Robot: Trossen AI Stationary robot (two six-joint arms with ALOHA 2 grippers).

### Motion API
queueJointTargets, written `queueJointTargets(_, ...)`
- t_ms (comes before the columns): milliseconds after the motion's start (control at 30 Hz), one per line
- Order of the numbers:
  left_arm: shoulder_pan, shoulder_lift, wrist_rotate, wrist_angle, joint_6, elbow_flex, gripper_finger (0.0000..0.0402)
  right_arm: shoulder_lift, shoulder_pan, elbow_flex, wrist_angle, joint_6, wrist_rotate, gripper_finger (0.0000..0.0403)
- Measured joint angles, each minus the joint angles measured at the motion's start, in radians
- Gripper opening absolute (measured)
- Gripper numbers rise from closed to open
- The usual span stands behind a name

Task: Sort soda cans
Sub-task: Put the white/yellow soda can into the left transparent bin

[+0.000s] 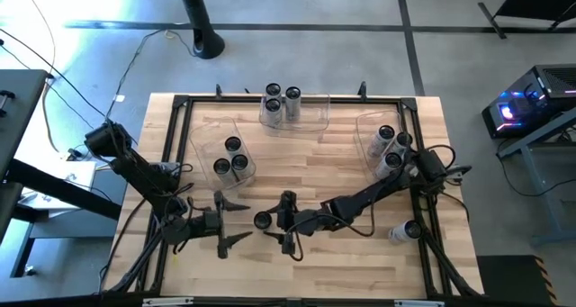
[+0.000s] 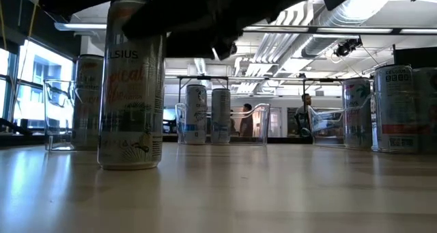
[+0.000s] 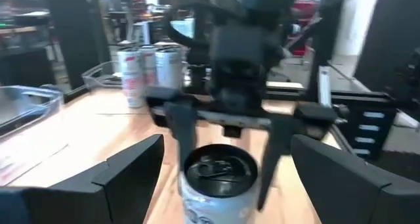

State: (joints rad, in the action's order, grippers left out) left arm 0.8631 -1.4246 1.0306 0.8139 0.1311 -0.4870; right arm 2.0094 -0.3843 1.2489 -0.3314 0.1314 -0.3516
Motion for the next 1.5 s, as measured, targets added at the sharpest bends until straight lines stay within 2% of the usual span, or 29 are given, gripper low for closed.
queueJointTargets(167,-0.001,0.0,-0.046,-0.008,-0.003,0.0,0.0326,-0.007,-0.003,0.002,0.018,0.0,-0.015,0.029)
queueJointTargets(333,-0.023,-0.003,-0.083,-0.038,-0.021,0.001,0.0326,-0.101,-0.026,0.003,0.279,0.087,-0.046,0.0291)
queueJointTargets(500,-0.07,-0.003,-0.142,-0.091,0.024,0.001,0.0326,-0.184,-0.08,0.004,0.482,0.182,-0.171,0.0291)
queueJointTargets(700,-0.119,-0.003,-0.164,-0.188,0.095,0.001,0.0326,-0.199,-0.143,0.005,0.511,0.182,-0.303,0.0291)
queueJointTargets(867,-0.145,-0.003,-0.221,-0.189,0.104,0.001,0.0326,-0.199,-0.154,0.005,0.516,0.191,-0.311,0.0291)
queueJointTargets(1133,-0.181,-0.062,-0.223,-0.188,0.202,0.001,0.0326,-0.199,-0.153,0.006,0.515,0.193,-0.312,0.0291)
queueJointTargets(1500,-0.234,-0.135,-0.244,-0.074,0.207,0.001,0.0326,-0.199,-0.153,0.006,0.515,0.193,-0.312,0.0291)
